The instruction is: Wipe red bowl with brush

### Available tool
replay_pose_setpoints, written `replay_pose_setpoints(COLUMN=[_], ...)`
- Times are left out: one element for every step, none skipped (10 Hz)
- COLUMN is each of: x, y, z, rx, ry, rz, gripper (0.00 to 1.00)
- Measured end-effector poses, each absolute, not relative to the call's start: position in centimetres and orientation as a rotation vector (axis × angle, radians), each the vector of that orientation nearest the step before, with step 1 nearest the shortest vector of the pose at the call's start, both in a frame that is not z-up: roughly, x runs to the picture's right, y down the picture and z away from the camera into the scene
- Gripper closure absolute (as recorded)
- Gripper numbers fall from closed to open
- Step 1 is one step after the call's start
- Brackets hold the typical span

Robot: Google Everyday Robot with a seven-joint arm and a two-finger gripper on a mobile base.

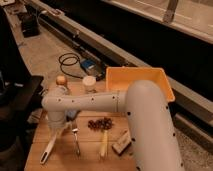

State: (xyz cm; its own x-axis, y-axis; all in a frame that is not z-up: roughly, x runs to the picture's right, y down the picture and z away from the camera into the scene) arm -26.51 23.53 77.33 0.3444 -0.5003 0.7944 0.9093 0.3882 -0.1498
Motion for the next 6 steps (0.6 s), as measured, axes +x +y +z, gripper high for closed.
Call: replay_pose_setpoints(x=[-26.4,-26.2,-25.5,-24.7,-22.9,-21.3], y=[22.4,20.8,19.3,17.9,16.9,16.3], z=[76.9,76.2,75.7,75.2,74.9,74.8], rx=[-0.628,-0.588,-0.56,-0.538,-0.531,-0.529], ry=[-0.726,-0.716,-0.699,-0.682,-0.656,-0.639], rz=[-1.008,-1.005,-0.997,-0.985,-0.954,-0.923], gripper=[1.0,1.0,1.0,1.0,1.0,1.0])
